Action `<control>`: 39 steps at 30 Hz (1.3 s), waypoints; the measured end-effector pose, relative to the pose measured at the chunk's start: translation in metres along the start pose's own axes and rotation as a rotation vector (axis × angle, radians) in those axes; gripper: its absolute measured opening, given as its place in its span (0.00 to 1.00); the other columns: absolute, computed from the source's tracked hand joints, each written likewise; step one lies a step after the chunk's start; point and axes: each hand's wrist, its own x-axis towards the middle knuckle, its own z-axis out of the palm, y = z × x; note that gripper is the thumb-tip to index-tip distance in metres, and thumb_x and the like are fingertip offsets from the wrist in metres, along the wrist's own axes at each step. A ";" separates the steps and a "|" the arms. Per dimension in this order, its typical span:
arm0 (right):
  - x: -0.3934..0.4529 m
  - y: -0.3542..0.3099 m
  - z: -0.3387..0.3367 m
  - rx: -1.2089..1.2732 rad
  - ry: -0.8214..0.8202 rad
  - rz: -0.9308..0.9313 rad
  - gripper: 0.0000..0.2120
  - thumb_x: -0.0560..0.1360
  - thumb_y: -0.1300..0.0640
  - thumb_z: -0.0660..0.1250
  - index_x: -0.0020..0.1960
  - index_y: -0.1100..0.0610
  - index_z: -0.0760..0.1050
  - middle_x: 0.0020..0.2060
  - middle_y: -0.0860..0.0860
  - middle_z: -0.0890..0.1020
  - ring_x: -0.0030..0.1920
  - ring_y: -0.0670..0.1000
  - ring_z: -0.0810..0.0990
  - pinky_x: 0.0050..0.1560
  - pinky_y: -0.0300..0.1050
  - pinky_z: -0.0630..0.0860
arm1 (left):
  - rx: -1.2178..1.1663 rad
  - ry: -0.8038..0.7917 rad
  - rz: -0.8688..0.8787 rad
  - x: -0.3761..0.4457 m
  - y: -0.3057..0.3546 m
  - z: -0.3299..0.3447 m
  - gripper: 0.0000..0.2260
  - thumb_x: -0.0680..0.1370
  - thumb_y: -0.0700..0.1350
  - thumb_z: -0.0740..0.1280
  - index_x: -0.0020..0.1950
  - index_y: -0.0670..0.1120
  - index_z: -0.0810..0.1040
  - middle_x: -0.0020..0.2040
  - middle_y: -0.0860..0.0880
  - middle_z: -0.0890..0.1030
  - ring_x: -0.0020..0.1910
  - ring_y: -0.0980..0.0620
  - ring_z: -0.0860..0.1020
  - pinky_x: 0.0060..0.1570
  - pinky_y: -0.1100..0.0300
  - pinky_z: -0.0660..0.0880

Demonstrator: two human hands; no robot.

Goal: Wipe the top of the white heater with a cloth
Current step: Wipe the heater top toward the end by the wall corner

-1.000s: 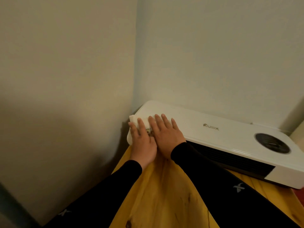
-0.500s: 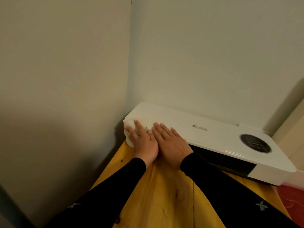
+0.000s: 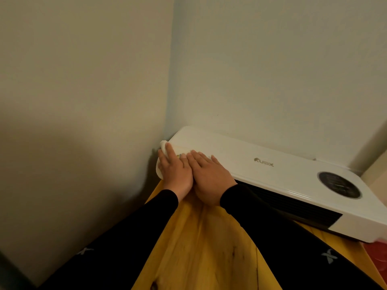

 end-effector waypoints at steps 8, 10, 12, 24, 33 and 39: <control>0.032 -0.013 -0.004 0.082 -0.026 0.033 0.37 0.80 0.47 0.58 0.83 0.55 0.45 0.82 0.55 0.50 0.81 0.54 0.48 0.80 0.52 0.45 | -0.069 -0.055 -0.082 0.038 0.001 -0.015 0.25 0.82 0.49 0.54 0.78 0.50 0.52 0.75 0.43 0.58 0.69 0.41 0.67 0.65 0.54 0.66; 0.039 -0.015 -0.004 0.090 -0.022 0.050 0.36 0.80 0.47 0.57 0.82 0.55 0.45 0.82 0.56 0.50 0.81 0.55 0.48 0.79 0.51 0.45 | -0.046 -0.092 -0.101 0.047 0.004 -0.020 0.24 0.82 0.48 0.54 0.77 0.48 0.55 0.74 0.42 0.62 0.67 0.42 0.69 0.57 0.57 0.67; 0.046 -0.016 -0.004 0.100 -0.024 0.064 0.36 0.81 0.48 0.56 0.82 0.56 0.45 0.82 0.56 0.50 0.81 0.55 0.48 0.79 0.51 0.45 | -0.021 -0.115 -0.102 0.054 0.007 -0.023 0.23 0.82 0.47 0.55 0.76 0.44 0.57 0.72 0.40 0.65 0.66 0.42 0.70 0.59 0.56 0.68; 0.074 -0.016 -0.005 0.102 -0.071 0.098 0.36 0.81 0.45 0.55 0.82 0.56 0.43 0.82 0.57 0.49 0.82 0.56 0.47 0.80 0.54 0.47 | 0.252 -0.209 -0.083 0.084 0.013 -0.028 0.18 0.83 0.47 0.52 0.65 0.37 0.71 0.63 0.37 0.76 0.61 0.39 0.75 0.58 0.52 0.70; 0.095 -0.014 -0.002 0.143 -0.085 0.169 0.40 0.80 0.35 0.48 0.82 0.58 0.43 0.82 0.57 0.48 0.82 0.56 0.46 0.80 0.54 0.45 | 0.268 -0.326 -0.093 0.111 0.020 -0.026 0.17 0.84 0.45 0.52 0.60 0.35 0.74 0.59 0.36 0.78 0.54 0.42 0.77 0.52 0.56 0.70; 0.107 -0.011 -0.005 0.198 -0.122 0.199 0.42 0.79 0.33 0.47 0.82 0.58 0.42 0.82 0.57 0.47 0.82 0.57 0.45 0.79 0.56 0.43 | 0.285 -0.388 -0.096 0.128 0.022 -0.025 0.18 0.83 0.44 0.55 0.62 0.32 0.75 0.62 0.32 0.77 0.62 0.35 0.75 0.57 0.48 0.72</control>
